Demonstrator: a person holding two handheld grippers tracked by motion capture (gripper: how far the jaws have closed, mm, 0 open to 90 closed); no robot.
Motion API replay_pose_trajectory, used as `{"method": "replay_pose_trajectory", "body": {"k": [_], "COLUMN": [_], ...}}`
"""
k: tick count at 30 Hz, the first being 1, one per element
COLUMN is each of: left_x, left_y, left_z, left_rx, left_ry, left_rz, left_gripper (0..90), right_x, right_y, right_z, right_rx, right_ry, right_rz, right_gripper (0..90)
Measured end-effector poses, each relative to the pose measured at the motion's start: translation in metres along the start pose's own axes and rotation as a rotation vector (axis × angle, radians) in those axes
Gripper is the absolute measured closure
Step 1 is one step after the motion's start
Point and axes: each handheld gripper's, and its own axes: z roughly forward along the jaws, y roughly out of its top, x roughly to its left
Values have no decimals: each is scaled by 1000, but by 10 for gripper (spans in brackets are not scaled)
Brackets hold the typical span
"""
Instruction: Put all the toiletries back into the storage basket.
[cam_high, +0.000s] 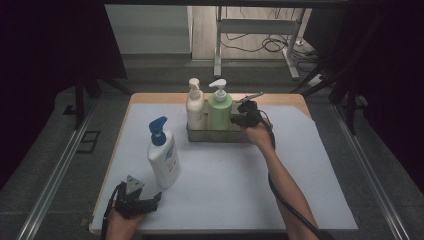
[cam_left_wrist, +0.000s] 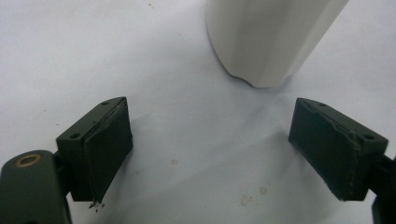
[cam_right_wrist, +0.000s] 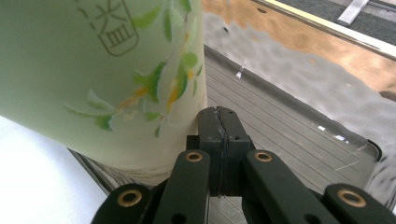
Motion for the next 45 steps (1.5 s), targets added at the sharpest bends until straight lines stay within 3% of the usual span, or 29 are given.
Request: {"method": "replay_pose_trajectory", "body": {"k": [14, 27, 40, 45], "left_x": [0, 0, 0, 0], "left_y": [0, 0, 0, 0], "left_z": [0, 0, 0, 0], "left_rx": [1, 1, 0, 0], "left_ry": [0, -1, 0, -1], "left_rz": [0, 0, 0, -1], "left_gripper": [130, 129, 130, 130], "right_x": [12, 14, 16, 19], "right_y": [5, 5, 1, 0], "right_z": [6, 5, -11, -18], "right_rx": [9, 16, 1, -6], "right_ry": [8, -1, 18, 19], "right_rz": [-14, -13, -35, -51], "right_gripper": [898, 896, 767, 679]}}
